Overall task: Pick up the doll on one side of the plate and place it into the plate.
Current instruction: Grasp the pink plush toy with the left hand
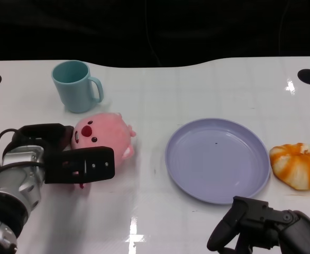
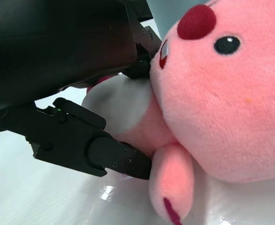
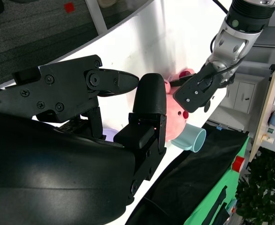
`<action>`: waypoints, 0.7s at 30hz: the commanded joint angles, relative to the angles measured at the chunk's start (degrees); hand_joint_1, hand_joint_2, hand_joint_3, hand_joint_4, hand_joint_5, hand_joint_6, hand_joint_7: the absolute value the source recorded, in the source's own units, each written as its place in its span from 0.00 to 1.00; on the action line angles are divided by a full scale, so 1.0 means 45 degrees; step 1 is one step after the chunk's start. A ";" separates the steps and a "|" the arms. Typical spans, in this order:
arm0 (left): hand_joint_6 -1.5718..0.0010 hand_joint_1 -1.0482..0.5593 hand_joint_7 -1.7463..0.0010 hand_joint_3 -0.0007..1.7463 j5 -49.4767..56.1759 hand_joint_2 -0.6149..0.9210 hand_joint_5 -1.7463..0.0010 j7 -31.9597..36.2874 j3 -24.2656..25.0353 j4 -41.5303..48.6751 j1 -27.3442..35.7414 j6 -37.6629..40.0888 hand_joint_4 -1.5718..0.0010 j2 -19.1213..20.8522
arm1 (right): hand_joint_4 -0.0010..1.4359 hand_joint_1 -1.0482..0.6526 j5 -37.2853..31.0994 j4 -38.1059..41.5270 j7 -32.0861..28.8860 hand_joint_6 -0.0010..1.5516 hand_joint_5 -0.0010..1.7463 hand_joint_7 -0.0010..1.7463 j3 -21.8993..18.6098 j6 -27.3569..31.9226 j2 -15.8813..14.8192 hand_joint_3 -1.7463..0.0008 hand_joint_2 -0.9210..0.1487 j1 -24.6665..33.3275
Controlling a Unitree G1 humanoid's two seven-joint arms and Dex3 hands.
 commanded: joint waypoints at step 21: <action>0.50 0.54 0.00 0.67 -0.2935 0.73 0.00 0.4085 0.1934 -0.0049 0.1921 -0.4110 0.39 0.0214 | 0.46 0.46 -0.0018 0.0403 -0.0082 0.39 0.91 0.74 0.0183 -0.0073 0.0046 0.80 0.00 -0.0280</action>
